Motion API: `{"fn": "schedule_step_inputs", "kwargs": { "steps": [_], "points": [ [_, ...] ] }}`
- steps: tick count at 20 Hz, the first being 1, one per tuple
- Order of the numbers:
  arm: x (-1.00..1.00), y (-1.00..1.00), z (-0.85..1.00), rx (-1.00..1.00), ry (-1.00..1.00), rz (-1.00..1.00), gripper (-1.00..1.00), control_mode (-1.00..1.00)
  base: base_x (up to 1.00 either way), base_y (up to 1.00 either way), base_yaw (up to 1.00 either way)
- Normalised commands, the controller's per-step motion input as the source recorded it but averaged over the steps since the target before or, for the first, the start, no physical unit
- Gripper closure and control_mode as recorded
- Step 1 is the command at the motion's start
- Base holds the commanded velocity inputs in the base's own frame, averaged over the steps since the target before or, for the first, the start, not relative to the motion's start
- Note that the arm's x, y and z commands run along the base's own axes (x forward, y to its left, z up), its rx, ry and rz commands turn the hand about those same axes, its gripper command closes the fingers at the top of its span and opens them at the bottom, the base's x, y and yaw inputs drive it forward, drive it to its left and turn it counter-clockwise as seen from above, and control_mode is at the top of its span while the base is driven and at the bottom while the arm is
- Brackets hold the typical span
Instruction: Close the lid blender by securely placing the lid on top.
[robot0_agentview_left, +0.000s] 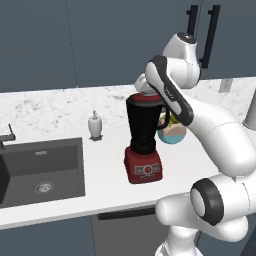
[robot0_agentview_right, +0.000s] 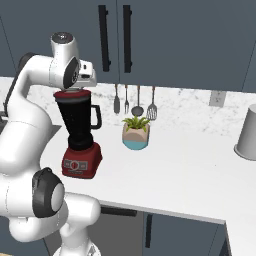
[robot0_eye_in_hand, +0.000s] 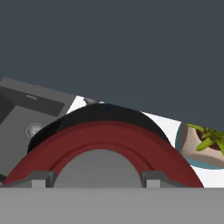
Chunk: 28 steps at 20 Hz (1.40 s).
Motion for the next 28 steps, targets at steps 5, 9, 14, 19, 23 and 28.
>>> {"fn": "schedule_step_inputs", "kwargs": {
  "steps": [5,9,14,19,23,28],
  "points": [
    [0.40,0.00,-0.08,0.00,0.00,-0.02,1.00,-1.00,0.00,0.00,0.00],
    [0.27,0.01,-0.05,0.00,0.00,-0.02,1.00,-1.00,0.00,0.00,0.00],
    [0.06,0.00,-0.05,0.00,-0.04,-0.03,1.00,-1.00,0.00,0.00,0.00],
    [0.00,0.00,0.00,0.00,-0.12,-0.05,1.00,-1.00,0.00,0.00,0.00],
    [0.00,0.00,0.00,0.00,-0.26,-0.04,1.00,-1.00,0.00,0.00,0.00],
    [0.00,0.00,0.00,0.00,-0.34,-0.03,1.00,-1.00,0.00,0.00,0.00]
  ]
}}
